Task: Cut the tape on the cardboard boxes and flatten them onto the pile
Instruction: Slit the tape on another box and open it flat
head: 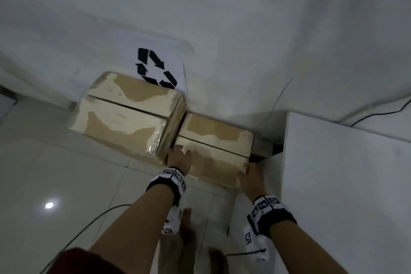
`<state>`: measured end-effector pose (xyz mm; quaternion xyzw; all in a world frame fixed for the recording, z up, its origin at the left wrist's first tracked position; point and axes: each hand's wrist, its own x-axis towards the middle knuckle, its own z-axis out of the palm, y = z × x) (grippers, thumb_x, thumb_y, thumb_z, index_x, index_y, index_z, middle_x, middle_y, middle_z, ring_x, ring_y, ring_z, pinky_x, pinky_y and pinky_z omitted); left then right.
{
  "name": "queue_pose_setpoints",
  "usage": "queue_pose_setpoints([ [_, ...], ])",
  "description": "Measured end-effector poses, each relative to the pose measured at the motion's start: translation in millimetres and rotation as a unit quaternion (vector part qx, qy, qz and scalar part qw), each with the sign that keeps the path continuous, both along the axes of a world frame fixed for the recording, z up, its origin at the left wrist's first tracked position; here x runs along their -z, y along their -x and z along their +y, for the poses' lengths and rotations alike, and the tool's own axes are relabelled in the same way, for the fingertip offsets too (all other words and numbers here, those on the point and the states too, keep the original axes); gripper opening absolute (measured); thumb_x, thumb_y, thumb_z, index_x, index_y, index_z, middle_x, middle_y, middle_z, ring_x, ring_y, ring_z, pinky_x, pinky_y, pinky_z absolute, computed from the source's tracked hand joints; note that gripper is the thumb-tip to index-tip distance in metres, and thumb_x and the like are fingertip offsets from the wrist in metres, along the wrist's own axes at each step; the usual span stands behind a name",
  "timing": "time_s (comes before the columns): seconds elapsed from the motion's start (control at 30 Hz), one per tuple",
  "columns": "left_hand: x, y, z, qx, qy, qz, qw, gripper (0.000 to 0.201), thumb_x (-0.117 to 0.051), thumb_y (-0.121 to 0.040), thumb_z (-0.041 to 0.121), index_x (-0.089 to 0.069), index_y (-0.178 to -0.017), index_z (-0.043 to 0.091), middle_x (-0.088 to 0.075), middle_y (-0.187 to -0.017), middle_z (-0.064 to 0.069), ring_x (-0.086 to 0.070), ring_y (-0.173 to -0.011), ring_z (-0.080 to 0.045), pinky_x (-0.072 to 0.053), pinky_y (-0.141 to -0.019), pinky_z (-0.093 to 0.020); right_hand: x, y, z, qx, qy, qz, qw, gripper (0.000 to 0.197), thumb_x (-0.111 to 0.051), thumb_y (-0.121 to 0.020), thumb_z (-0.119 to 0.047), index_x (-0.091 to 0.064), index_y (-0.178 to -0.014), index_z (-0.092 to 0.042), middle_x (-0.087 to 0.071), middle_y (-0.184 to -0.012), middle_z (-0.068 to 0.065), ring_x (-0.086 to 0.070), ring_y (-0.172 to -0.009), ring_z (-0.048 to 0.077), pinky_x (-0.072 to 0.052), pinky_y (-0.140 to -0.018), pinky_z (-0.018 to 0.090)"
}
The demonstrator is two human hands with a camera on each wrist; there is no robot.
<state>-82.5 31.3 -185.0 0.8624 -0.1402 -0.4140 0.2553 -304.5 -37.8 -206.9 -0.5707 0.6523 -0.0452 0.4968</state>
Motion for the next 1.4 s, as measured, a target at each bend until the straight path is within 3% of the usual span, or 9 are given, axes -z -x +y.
queue_pose_setpoints([
  [0.27, 74.2, -28.9, -50.6, 0.007, -0.103, -0.002, 0.995, 0.078, -0.054, -0.095, 0.033, -0.01, -0.151, 0.002, -0.014, -0.156, -0.02, -0.018, -0.143, -0.034, -0.019, -0.115, -0.042, 69.5, -26.9, -55.8, 0.13, -0.01, 0.076, 0.989, 0.045, -0.062, -0.089, -0.011, -0.052, -0.132, 0.0, -0.061, -0.126, 0.019, -0.059, -0.11, 0.037, -0.049, -0.084, 0.039],
  [0.33, 87.9, -30.1, -55.1, -0.013, -0.112, 0.006, 0.994, 0.079, -0.054, -0.095, 0.034, -0.007, -0.151, 0.006, -0.011, -0.157, -0.018, -0.016, -0.143, -0.034, -0.017, -0.115, -0.043, 83.3, -31.9, -64.0, 0.151, -0.011, 0.076, 0.985, 0.044, -0.061, -0.092, -0.017, -0.052, -0.132, -0.003, -0.061, -0.125, 0.02, -0.059, -0.11, 0.038, -0.047, -0.083, 0.039],
  [0.43, 103.8, -30.1, -59.3, -0.03, -0.122, 0.004, 0.992, 0.079, -0.052, -0.096, 0.037, -0.007, -0.152, 0.006, -0.014, -0.157, -0.019, -0.019, -0.142, -0.035, -0.019, -0.115, -0.042, 93.3, -39.7, -68.8, 0.184, -0.05, 0.076, 0.979, 0.055, -0.058, -0.097, -0.028, -0.04, -0.143, -0.002, -0.051, -0.14, 0.02, -0.051, -0.124, 0.039, -0.045, -0.099, 0.046],
  [0.63, 96.2, -25.7, -60.5, -0.032, -0.129, 0.04, 0.99, 0.1, -0.064, -0.086, 0.045, 0.002, -0.153, 0.009, -0.007, -0.159, -0.014, -0.014, -0.145, -0.031, -0.016, -0.117, -0.041, 88.3, -39.7, -60.6, 0.202, -0.08, 0.039, 0.975, 0.054, -0.051, -0.101, -0.025, -0.033, -0.148, -0.005, -0.043, -0.148, 0.015, -0.045, -0.131, 0.036, -0.041, -0.102, 0.042],
  [0.87, 68.2, -17.5, -23.3, -0.01, -0.131, 0.04, 0.991, 0.094, -0.06, -0.086, 0.052, -0.009, -0.152, 0.008, -0.009, -0.158, -0.015, -0.016, -0.143, -0.035, -0.015, -0.116, -0.045, 41.0, -22.8, -37.4, 0.178, -0.081, 0.128, 0.972, 0.055, -0.042, -0.102, -0.044, -0.044, -0.138, -0.003, -0.053, -0.136, 0.019, -0.053, -0.122, 0.036, -0.043, -0.103, 0.046],
  [1.0, 39.6, -4.7, 23.1, -0.027, -0.151, 0.029, 0.988, 0.087, -0.059, -0.089, 0.046, -0.017, -0.148, -0.001, -0.016, -0.153, -0.023, -0.026, -0.137, -0.039, -0.024, -0.111, -0.046, 4.1, -13.0, -14.7, 0.11, -0.089, 0.108, 0.984, 0.052, -0.04, -0.103, -0.043, -0.057, -0.12, 0.003, -0.063, -0.111, 0.013, -0.06, -0.108, 0.033, -0.048, -0.086, 0.033],
  [1.17, 6.5, -0.7, 95.6, -0.025, -0.141, 0.05, 0.988, 0.068, -0.052, -0.092, 0.048, -0.038, -0.135, -0.003, -0.036, -0.138, -0.028, -0.039, -0.125, -0.042, -0.036, -0.1, -0.043, -52.2, 0.1, 23.6, -0.004, -0.056, 0.175, 0.983, 0.059, -0.036, -0.103, -0.045, -0.044, -0.135, 0.004, -0.053, -0.133, 0.022, -0.054, -0.118, 0.034, -0.047, -0.097, 0.037],
  [1.3, -30.4, 8.2, 143.8, -0.082, -0.097, 0.061, 0.99, 0.065, -0.048, -0.093, 0.044, -0.031, -0.139, 0.002, -0.035, -0.14, -0.026, -0.04, -0.124, -0.042, -0.035, -0.098, -0.046, -90.4, 14.3, 46.1, -0.037, -0.016, 0.152, 0.988, 0.061, -0.038, -0.101, -0.051, -0.052, -0.13, 0.0, -0.058, -0.129, 0.017, -0.057, -0.114, 0.032, -0.046, -0.09, 0.032],
  [1.4, -56.5, 15.6, 177.8, -0.132, -0.055, 0.054, 0.988, 0.064, -0.047, -0.094, 0.048, -0.033, -0.135, 0.001, -0.046, -0.134, -0.026, -0.049, -0.117, -0.042, -0.04, -0.091, -0.043, -115.7, 27.9, 60.6, -0.038, 0.031, 0.111, 0.993, 0.057, -0.043, -0.099, -0.05, -0.052, -0.125, 0.0, -0.058, -0.128, 0.018, -0.055, -0.115, 0.034, -0.044, -0.097, 0.038],
])
